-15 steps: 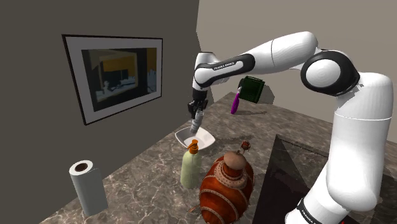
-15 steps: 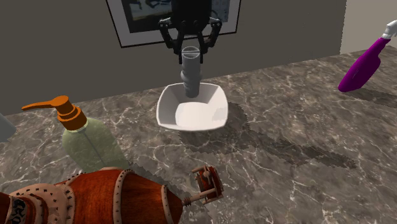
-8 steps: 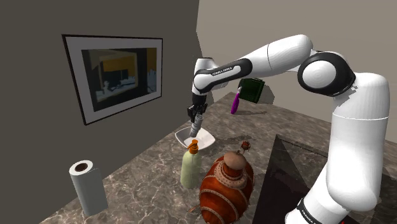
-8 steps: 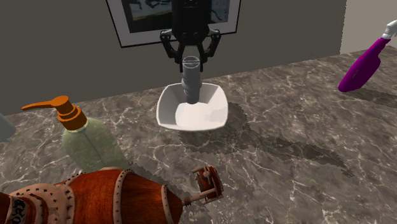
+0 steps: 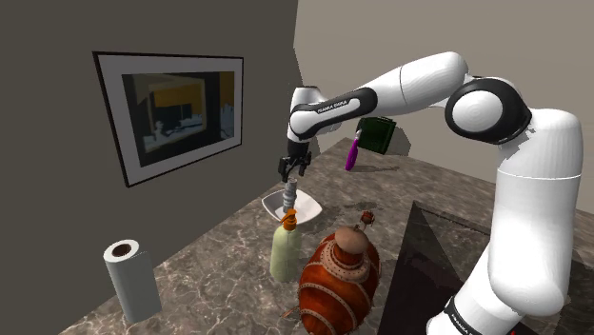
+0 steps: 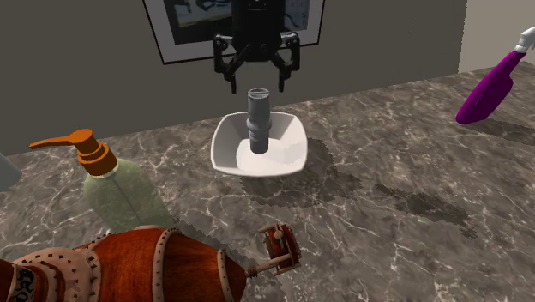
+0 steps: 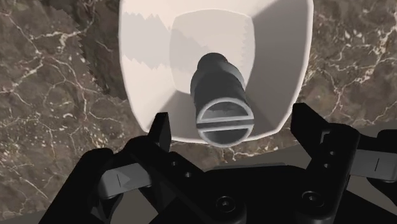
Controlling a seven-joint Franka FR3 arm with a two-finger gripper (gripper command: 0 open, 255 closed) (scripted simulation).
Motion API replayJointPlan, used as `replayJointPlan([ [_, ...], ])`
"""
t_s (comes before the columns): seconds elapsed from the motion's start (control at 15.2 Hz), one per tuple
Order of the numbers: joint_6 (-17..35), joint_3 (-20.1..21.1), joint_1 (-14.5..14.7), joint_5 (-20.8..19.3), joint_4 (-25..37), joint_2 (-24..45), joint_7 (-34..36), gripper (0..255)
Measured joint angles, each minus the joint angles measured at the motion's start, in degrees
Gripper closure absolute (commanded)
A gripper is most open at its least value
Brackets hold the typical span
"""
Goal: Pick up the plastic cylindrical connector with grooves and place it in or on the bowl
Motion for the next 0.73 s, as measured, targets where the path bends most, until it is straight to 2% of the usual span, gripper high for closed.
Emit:
replayJointPlan([
  [0.2,-0.73,-0.01,-0.01,0.00,0.31,-0.43,-0.01,0],
  [0.46,-5.59,-0.01,-0.01,-0.03,3.52,-2.15,0.05,0],
  [0.73,-6.30,-0.03,-0.04,-0.03,3.70,-2.62,0.02,0],
])
